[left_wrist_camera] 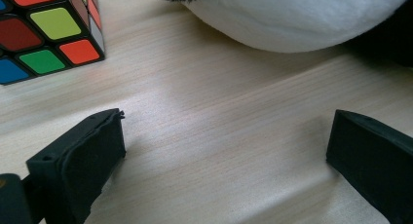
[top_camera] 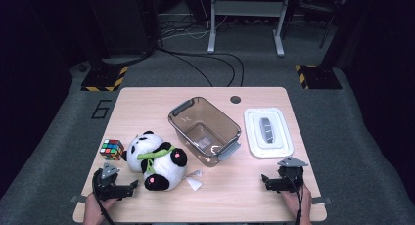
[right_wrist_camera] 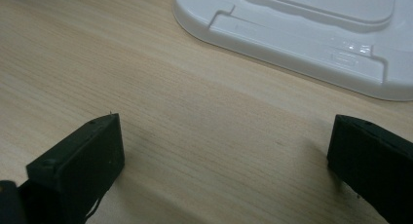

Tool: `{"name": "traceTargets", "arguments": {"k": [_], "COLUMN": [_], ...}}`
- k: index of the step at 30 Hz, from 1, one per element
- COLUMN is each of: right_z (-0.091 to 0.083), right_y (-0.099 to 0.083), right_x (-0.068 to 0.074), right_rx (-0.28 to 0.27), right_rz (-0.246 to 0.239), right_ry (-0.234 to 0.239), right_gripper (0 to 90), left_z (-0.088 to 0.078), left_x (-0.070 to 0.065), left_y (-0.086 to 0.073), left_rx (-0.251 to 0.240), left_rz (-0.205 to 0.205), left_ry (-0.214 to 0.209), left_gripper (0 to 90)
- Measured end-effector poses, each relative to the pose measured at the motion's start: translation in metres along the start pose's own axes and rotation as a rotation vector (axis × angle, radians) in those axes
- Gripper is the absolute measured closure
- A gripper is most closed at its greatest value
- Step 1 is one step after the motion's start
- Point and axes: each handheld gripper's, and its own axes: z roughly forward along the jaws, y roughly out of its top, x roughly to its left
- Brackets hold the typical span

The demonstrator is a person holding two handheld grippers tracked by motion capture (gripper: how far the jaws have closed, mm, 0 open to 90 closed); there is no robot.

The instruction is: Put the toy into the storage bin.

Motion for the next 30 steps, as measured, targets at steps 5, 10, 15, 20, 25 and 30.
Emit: {"name": "traceTargets", "arguments": {"k": [5, 10, 15, 20, 25, 30], "right_z": [0.000, 0.000, 0.001, 0.001, 0.001, 0.001], "right_y": [0.000, 0.000, 0.001, 0.001, 0.001, 0.001], "right_x": [0.000, -0.001, -0.002, -0.002, -0.002, -0.002], "right_rx": [0.000, 0.000, 0.000, -0.001, -0.001, 0.000], "right_rz": [0.000, -0.003, -0.017, -0.012, -0.012, -0.017], "right_ry": [0.002, 0.005, 0.020, 0.019, 0.019, 0.017], "right_gripper": [0.0, 0.0, 0.0, 0.0, 0.0, 0.0], "left_z": [-0.002, -0.005, -0.022, -0.039, -0.055, -0.072], "left_x": [0.001, 0.001, 0.005, -0.002, -0.003, -0.010], "left_y": [-0.001, 0.002, 0.009, 0.024, 0.043, 0.064], "left_rx": [0.005, 0.054, 0.016, -0.013, -0.042, -0.092], "left_rz": [0.019, 0.024, -0.045, -0.028, -0.014, 0.031], "left_ry": [-0.018, -0.027, -0.060, -0.081, -0.136, -0.167], "left_gripper": [0.3, 0.5, 1.0, 0.9, 0.9, 0.9]}}
